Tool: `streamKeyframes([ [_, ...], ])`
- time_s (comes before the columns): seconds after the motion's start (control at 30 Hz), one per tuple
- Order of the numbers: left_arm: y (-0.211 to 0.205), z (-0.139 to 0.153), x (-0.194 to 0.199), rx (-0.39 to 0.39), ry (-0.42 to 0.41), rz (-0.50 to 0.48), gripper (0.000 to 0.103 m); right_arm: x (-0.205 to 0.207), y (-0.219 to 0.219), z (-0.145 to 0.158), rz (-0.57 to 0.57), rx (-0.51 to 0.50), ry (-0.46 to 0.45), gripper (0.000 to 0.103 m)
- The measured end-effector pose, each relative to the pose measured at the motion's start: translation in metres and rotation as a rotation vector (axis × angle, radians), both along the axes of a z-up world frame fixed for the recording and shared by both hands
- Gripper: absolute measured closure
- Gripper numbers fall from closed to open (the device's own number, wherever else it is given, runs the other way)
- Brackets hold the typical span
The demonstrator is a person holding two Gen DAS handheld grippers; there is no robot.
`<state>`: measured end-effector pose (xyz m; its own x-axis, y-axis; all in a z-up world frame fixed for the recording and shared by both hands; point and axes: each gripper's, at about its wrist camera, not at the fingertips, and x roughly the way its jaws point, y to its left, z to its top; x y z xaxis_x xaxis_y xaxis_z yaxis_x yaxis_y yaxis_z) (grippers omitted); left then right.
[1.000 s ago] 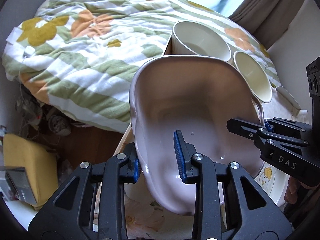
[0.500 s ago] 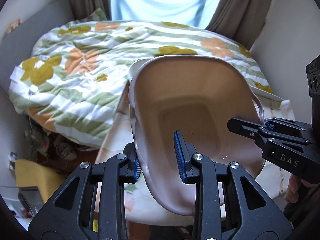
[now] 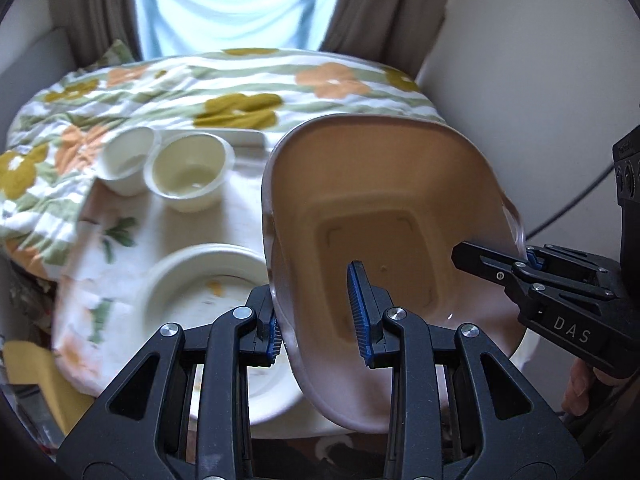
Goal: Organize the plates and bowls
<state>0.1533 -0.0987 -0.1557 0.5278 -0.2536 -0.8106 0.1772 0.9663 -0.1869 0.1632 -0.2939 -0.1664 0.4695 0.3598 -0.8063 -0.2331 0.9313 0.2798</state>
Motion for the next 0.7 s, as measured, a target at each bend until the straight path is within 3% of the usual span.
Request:
streamKeyframes([
  [0.13, -0.056, -0.024, 0.003, -0.033, 0.060, -0.061, 0.077, -0.004, -0.036, -0.017, -0.078, -0.027, 0.032, 0.088],
  [0.4, -0.130, -0.082, 0.016, -0.014, 0.141, -0.135, 0.077, 0.007, -0.089, -0.066, -0.164, -0.038, 0.099, 0.088],
  [0.7, -0.156, -0.133, 0.027, 0.016, 0.190, -0.163, 0.077, 0.001, -0.121, -0.108, -0.190, -0.025, 0.135, 0.088],
])
